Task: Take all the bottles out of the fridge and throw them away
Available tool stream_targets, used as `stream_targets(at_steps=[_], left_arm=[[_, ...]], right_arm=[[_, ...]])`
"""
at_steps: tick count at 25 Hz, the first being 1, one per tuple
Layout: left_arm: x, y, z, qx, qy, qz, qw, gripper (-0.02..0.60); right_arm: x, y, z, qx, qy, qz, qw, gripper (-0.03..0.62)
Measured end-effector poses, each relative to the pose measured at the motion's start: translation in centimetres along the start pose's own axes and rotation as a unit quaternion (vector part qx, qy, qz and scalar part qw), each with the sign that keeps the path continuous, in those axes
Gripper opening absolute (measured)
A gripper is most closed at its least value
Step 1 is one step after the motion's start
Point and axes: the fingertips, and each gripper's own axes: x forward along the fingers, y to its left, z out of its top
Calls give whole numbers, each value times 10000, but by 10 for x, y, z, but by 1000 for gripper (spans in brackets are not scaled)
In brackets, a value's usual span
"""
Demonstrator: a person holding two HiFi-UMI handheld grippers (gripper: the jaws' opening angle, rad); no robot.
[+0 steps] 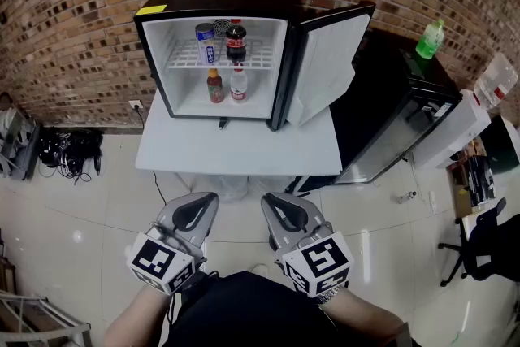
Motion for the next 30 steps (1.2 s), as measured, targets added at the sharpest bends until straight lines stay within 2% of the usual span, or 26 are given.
stream_targets(at_steps=[2, 7, 13, 23, 30], left_arm=[[4, -1, 1, 23, -12, 21, 10000, 3], [11, 5, 4, 62, -20, 36, 10000, 3], [21, 37, 11, 73, -88, -22, 9999, 3], [41, 126, 21, 203, -80, -312, 9993, 3], [64, 197, 31, 259, -51, -405, 9988, 3]], right_arm=[[1, -2, 1, -24, -13, 39, 10000, 45], [13, -7, 6, -68, -40, 83, 9999, 69], [48, -12, 24, -129, -91, -27, 9999, 112], [156, -28, 65, -109, -180, -418, 9989, 172], [241, -57, 87, -51, -138, -860, 9962, 219]])
